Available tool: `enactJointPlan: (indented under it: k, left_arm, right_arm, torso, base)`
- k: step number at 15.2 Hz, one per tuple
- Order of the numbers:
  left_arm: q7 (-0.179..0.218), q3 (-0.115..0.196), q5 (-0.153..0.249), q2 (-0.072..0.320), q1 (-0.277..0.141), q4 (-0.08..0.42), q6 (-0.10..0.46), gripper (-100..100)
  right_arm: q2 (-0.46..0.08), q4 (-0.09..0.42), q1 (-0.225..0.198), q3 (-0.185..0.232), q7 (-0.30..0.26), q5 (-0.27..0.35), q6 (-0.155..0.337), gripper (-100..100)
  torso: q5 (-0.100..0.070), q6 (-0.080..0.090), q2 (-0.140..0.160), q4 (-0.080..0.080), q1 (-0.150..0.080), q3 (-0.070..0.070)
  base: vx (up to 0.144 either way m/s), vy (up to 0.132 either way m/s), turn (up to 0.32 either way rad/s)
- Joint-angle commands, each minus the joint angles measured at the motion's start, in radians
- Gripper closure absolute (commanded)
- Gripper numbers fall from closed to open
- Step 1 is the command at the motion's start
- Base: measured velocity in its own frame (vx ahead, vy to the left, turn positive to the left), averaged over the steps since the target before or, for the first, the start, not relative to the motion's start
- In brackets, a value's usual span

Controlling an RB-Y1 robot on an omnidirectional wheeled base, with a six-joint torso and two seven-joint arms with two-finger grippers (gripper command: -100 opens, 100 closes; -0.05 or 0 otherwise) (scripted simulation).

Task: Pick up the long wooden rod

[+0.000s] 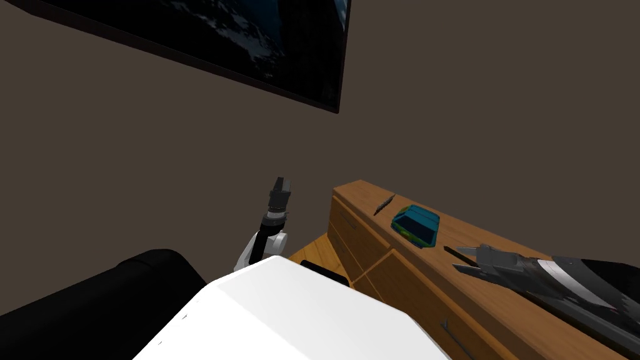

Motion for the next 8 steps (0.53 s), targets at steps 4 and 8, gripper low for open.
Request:
enactJointPlan:
  k: [4,8]
  left_arm:
    - [0.0,0.0,0.0,0.0,0.0,0.0,0.0,0]
    - [0.0,0.0,0.0,0.0,0.0,0.0,0.0,0]
  right_arm:
    - [-0.068,0.043,0.088,-0.007,-0.02,0.031,-0.031,-100]
    - [-0.113,0.058,0.107,0.011,-0.027,0.045,-0.043,-100]
  torso:
    - [0.0,-0.001,0.0,0.0,0.0,0.0]
    - [0.0,-0.001,-0.001,0.0,-0.002,-0.001]
  base:
    - [0.005,-0.006,0.096]
    - [0.019,-0.031,0.13]
